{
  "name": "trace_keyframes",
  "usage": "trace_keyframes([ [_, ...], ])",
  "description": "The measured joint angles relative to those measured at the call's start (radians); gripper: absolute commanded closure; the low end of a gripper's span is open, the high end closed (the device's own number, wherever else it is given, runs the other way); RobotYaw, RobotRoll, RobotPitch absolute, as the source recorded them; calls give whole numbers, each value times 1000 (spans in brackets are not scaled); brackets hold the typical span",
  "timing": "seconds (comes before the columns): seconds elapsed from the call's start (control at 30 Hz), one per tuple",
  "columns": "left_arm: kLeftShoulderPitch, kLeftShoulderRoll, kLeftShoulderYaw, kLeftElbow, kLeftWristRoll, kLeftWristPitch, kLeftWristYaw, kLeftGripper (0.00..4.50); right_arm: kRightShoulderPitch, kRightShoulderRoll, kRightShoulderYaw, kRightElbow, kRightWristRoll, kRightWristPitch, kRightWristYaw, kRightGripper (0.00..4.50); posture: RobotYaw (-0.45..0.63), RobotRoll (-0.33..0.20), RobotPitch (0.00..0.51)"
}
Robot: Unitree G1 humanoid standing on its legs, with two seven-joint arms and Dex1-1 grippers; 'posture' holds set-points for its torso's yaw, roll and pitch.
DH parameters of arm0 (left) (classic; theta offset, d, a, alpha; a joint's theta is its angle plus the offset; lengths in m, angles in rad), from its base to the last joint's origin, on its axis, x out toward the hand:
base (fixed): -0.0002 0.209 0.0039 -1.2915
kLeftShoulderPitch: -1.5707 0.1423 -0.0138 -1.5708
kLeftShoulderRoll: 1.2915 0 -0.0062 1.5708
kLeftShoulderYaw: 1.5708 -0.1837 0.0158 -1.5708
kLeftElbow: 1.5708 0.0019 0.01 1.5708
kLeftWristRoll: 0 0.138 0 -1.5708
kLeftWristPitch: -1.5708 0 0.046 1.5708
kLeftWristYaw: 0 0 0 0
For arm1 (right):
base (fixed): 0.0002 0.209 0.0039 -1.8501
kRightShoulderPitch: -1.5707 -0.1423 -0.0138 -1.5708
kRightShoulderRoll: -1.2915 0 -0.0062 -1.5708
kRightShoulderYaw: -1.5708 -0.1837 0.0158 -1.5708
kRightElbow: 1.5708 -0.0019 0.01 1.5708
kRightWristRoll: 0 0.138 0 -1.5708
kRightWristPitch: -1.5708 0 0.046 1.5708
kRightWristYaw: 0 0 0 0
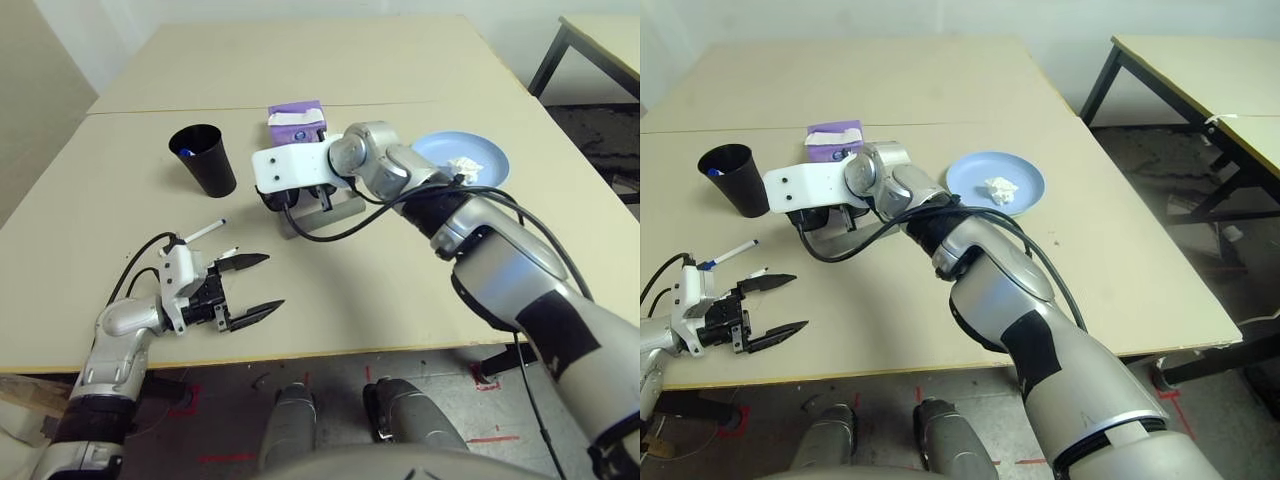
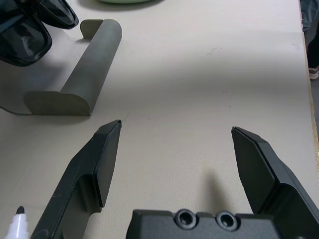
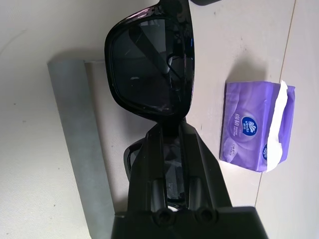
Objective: Organize and tidy the items on the table.
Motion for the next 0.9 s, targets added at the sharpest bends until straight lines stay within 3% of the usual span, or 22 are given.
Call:
trace_keyframes([
  [0.47,9,-2,0,-9,-1,0,7,0,39,15,-32,112,-37,8,-31,4372,-7,0,147],
  [0.9,12,-3,46,-29,-41,44,56,0,81,10,-42,56,-58,20,52,4372,-12,0,142],
])
